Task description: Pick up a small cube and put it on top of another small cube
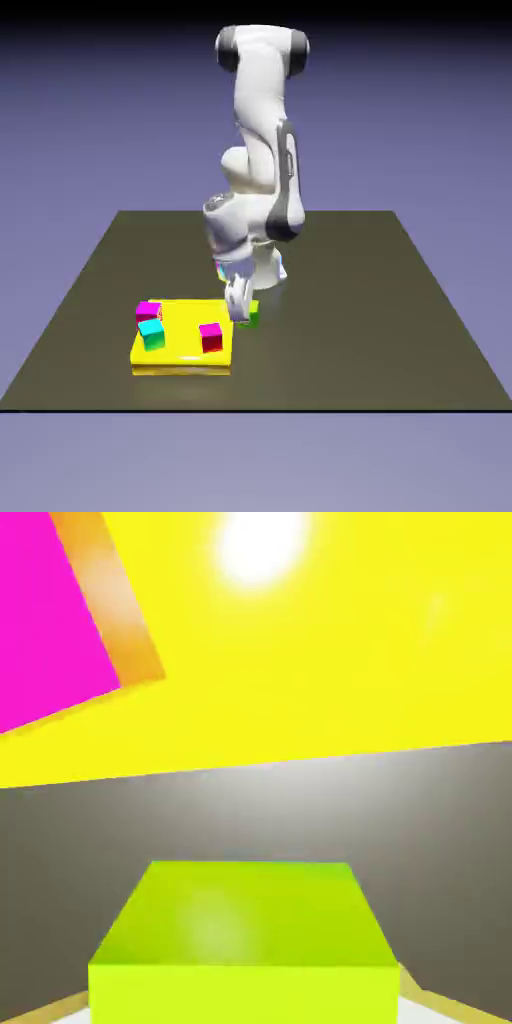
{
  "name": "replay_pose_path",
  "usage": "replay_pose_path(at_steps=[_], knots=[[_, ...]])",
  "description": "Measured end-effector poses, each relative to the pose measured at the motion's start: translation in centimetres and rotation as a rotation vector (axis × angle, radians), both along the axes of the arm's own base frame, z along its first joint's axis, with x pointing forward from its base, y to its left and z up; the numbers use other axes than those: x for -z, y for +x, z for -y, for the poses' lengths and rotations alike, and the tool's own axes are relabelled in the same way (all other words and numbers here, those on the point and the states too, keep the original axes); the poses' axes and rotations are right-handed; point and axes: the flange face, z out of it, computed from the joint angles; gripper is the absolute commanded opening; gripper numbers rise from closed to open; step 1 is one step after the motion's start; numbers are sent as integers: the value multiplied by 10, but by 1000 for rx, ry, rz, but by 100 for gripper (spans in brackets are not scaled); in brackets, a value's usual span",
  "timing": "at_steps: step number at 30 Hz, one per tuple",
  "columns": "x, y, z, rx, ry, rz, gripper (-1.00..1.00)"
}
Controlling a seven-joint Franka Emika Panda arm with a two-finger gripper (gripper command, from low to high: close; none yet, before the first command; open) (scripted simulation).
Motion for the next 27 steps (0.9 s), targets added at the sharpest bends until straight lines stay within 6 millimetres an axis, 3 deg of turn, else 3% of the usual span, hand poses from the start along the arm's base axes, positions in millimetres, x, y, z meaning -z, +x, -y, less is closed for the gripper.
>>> replay_pose_path(at_steps=[10,19,20,22,24,25,27], knots=[[-42,33,97,-40,-8,10,-100],[-77,25,200,-51,-69,-35,-100],[-77,19,208,-30,-68,-36,-100],[-44,30,191,-67,-69,-34,-100],[-12,27,190,-58,-69,-35,-100],[-8,27,189,-58,-69,-35,100],[-8,26,189,-58,-69,-37,100]])
